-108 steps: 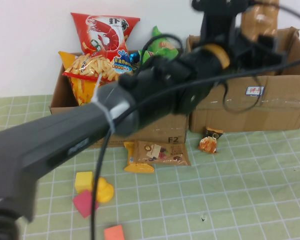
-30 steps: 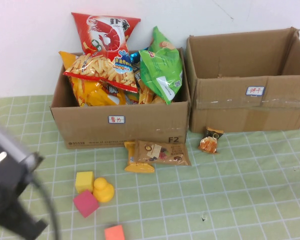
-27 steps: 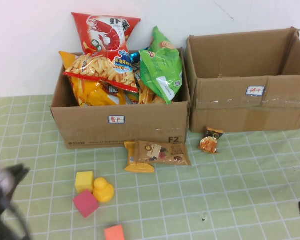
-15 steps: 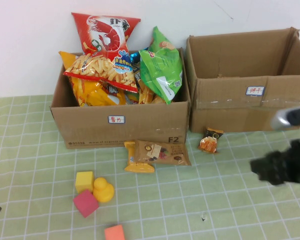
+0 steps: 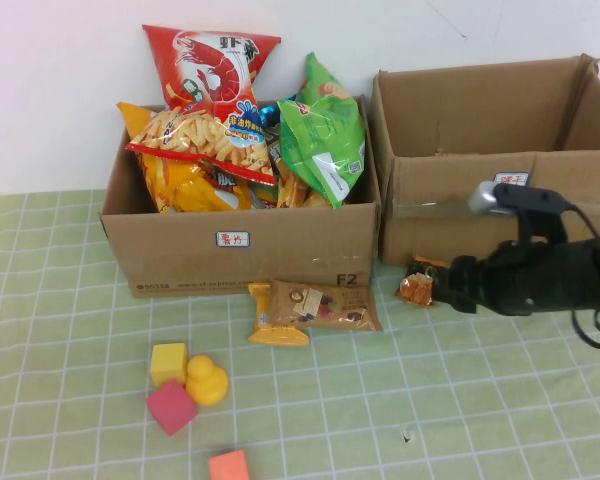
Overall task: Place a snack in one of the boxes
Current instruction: Pick up the biscuit
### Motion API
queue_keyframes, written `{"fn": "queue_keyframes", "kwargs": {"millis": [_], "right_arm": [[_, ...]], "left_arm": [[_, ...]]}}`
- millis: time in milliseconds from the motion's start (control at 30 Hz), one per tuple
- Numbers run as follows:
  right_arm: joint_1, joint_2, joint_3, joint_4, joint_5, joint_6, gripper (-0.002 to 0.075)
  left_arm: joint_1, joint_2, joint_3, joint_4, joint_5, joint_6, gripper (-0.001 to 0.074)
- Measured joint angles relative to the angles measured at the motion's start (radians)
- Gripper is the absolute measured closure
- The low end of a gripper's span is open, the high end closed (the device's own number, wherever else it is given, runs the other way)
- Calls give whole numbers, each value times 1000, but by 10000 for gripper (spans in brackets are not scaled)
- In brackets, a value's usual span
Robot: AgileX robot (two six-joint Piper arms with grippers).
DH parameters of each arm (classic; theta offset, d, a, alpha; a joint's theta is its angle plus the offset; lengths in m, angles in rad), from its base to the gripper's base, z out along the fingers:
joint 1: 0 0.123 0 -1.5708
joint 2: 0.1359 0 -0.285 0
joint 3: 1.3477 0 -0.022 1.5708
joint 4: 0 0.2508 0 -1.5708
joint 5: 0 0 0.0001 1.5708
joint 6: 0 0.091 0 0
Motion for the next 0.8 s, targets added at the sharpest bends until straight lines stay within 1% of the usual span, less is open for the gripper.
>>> {"fn": "queue_keyframes", "kwargs": {"millis": [133, 233, 800], "right_arm": [[1, 73, -54, 47, -8, -2, 316], [1, 124, -95, 79, -34, -2, 298], [1, 271, -242, 92, -19, -26, 291]], "left_arm": [[0, 0, 5, 23, 0, -14, 736], [0, 0, 5, 27, 0, -41, 736], [0, -1, 5, 29, 0, -56, 736]]}}
